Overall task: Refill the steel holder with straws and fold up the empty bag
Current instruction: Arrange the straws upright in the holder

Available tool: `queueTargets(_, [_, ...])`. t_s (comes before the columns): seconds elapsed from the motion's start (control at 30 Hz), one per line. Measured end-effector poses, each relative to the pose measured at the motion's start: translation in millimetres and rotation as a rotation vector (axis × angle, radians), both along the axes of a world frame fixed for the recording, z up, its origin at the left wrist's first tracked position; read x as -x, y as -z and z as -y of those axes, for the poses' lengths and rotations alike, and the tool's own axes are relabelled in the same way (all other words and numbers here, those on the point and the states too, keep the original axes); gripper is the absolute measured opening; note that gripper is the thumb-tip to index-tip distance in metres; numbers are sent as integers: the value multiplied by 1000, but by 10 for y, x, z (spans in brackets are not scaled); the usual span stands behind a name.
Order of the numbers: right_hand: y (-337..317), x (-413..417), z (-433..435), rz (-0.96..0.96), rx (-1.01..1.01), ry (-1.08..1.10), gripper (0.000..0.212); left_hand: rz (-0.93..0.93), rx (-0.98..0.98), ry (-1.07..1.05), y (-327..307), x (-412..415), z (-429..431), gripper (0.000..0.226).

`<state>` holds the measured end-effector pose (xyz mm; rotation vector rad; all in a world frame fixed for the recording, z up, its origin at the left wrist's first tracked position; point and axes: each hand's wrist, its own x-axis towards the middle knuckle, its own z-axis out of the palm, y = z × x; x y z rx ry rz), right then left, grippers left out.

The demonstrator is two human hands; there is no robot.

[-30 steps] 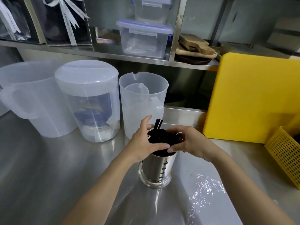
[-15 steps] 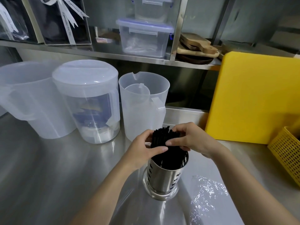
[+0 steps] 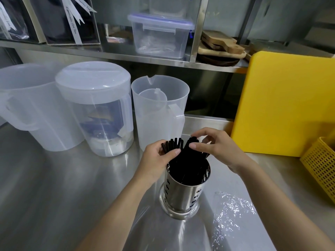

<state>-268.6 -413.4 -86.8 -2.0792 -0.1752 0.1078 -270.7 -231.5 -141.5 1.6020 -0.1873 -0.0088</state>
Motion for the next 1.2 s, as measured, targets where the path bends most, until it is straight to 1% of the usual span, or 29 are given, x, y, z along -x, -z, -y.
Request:
queueTargets(0.13, [-9, -4, -29, 58, -22, -1, 12, -4, -11, -31, -34, 18, 27, 25])
queueTargets(0.27, [-43, -45, -103, 94, 67, -55, 14, -8, 12, -55, -61, 23, 57, 23])
queueTargets(0.33, [-48, -68, -143, 85, 80, -98, 16, -8, 14, -55, -62, 32, 57, 22])
queueTargets(0.4, [-34, -87, -174, 82, 79, -117, 16, -8, 23, -45, -62, 45, 52, 16])
queueTargets(0.53, [-23, -108, -222, 62, 82, -133, 13, -20, 17, -52, -65, 55, 49, 15])
queueTargets(0.67, [-63, -126, -242, 68, 129, -152, 11, -31, 22, -62, -63, 57, 53, 16])
queueTargets(0.8, [-94, -123, -227, 52, 180, -188, 7, -21, 12, -64, -62, 67, 51, 10])
queueTargets(0.87, [-97, -125, -217, 61, 231, -219, 14, -13, 26, -61, -67, 72, 52, 17])
queueTargets(0.9, [-94, -125, -217, 58, 250, -231, 13, -11, 31, -60, -68, 71, 54, 20])
queueTargets(0.97, [-86, -121, -237, 49, 282, -245, 5, -8, 25, -60, -71, 74, 59, 26])
queueTargets(1.03, [-63, -130, -258, 89, 353, -237, 17, -15, 28, -63, -73, 77, 63, 28])
queueTargets(1.1, [-66, -136, -289, 142, 371, -222, 25, -24, 32, -64, -74, 80, 64, 26])
queueTargets(1.2, [-93, -160, -310, 183, 357, -207, 23, -32, 6, -53, -75, 93, 62, 20])
